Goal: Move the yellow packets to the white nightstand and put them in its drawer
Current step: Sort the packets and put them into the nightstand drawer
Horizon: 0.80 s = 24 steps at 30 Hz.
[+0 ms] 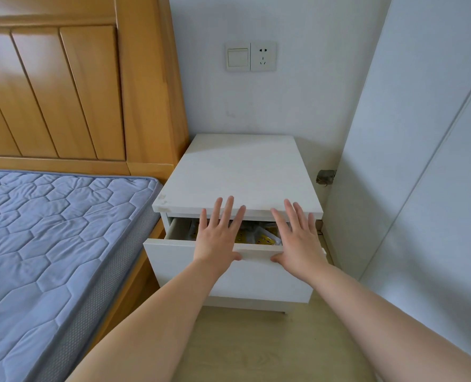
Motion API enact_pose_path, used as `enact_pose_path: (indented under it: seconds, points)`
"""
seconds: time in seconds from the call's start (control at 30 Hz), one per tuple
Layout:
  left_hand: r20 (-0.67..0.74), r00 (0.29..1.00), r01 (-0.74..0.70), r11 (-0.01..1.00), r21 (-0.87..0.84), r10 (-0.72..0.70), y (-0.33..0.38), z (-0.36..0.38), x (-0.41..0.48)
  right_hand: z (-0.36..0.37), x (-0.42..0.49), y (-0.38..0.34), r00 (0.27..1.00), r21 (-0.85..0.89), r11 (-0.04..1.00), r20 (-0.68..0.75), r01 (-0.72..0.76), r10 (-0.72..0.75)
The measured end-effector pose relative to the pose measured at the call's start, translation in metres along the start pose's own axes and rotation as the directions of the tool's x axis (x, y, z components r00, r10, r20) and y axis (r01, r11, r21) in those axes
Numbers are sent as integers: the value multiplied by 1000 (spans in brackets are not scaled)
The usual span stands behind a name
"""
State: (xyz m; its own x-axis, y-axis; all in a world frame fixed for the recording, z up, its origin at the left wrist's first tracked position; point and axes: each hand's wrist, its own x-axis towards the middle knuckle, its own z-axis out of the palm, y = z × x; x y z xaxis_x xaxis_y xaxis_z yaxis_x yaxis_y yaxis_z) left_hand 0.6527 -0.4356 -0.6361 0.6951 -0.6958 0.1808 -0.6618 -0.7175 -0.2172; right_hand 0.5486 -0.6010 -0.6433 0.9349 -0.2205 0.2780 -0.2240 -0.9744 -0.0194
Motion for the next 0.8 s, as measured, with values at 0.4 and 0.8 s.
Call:
enact_pose_path:
  seconds: [0.4, 0.8]
  points:
    - [53, 998, -23, 998, -58, 26, -15, 17, 40, 10, 32, 20, 995, -61, 997, 90, -47, 52]
    - [-176, 982, 59, 996, -61, -69, -3, 48, 48, 55, 42, 29, 980, -161, 984, -194, -76, 44]
